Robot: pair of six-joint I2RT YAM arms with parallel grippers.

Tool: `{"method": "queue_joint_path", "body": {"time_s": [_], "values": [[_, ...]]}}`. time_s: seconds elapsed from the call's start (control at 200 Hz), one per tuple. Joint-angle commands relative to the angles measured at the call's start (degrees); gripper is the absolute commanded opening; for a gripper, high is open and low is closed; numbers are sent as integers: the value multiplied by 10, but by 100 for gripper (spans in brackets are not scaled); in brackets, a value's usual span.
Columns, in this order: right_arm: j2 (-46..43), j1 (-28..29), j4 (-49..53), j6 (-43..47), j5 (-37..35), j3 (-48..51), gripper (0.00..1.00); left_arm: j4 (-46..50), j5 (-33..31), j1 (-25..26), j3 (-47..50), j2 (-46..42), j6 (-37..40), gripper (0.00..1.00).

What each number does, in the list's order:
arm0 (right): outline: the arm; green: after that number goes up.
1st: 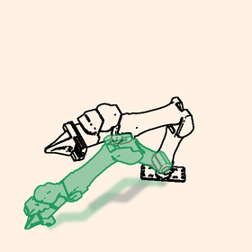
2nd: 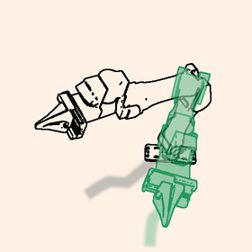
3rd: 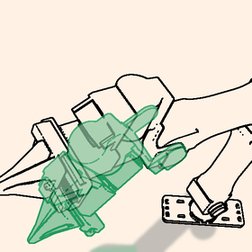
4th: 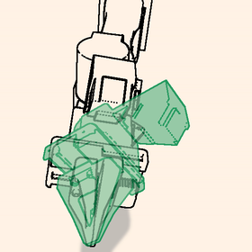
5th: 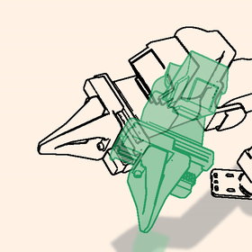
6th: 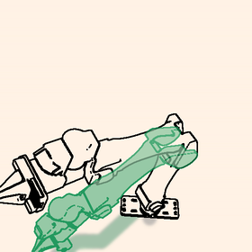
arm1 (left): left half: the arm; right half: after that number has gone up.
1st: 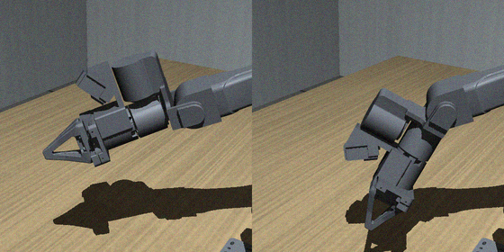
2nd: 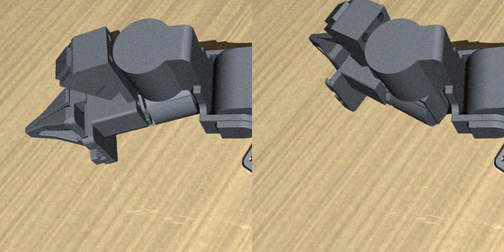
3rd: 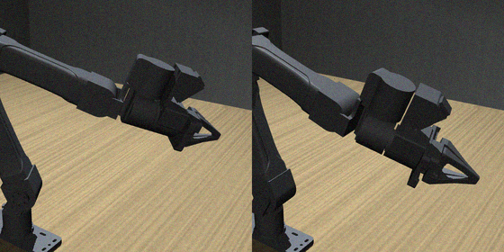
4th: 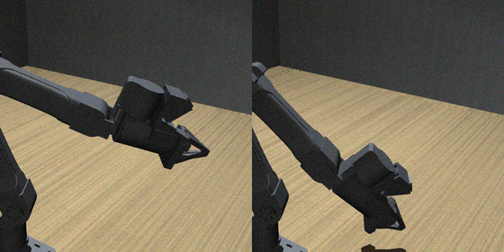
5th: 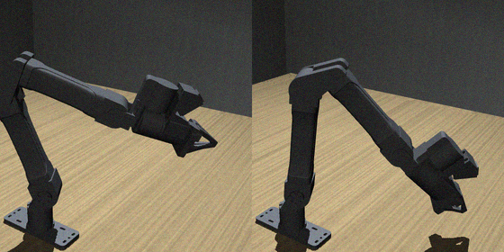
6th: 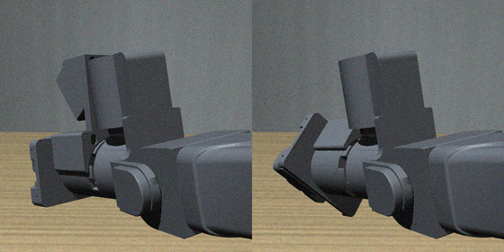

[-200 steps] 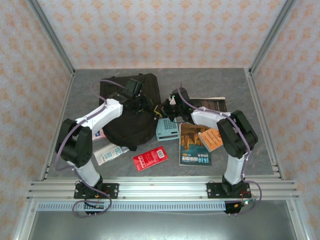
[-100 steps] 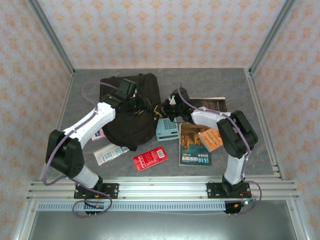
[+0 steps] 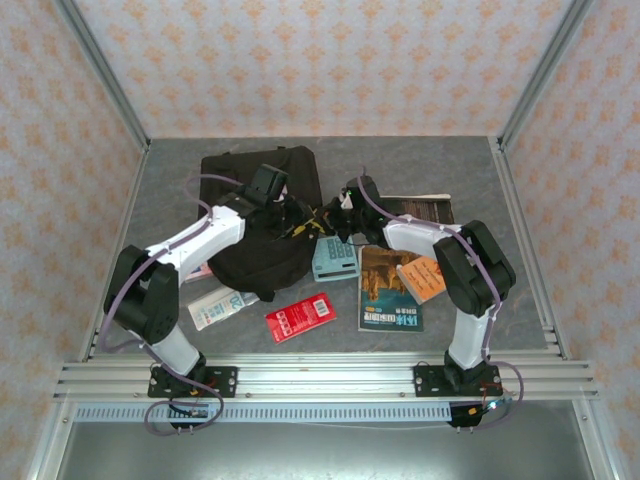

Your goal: Pack the student bag

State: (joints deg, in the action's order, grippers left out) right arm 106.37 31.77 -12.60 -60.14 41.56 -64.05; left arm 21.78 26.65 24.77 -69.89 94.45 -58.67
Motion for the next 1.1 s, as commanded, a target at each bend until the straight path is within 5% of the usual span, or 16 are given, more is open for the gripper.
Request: {"method": "queue_joint_path", "body": {"time_s": [0.0, 0.34, 0.726, 1.096], "values": [[-15, 7, -74, -21, 30, 3, 0, -41, -8, 1, 6, 21, -21, 28], [4, 8, -211, -127, 37, 36, 0, -80, -21, -5, 37, 5, -51, 22], [2, 7, -246, -155, 31, 41, 0, -96, -27, -26, 68, -15, -65, 26], [7, 8, -213, -124, 33, 34, 0, -114, -7, -29, 45, -4, -61, 18]]}}
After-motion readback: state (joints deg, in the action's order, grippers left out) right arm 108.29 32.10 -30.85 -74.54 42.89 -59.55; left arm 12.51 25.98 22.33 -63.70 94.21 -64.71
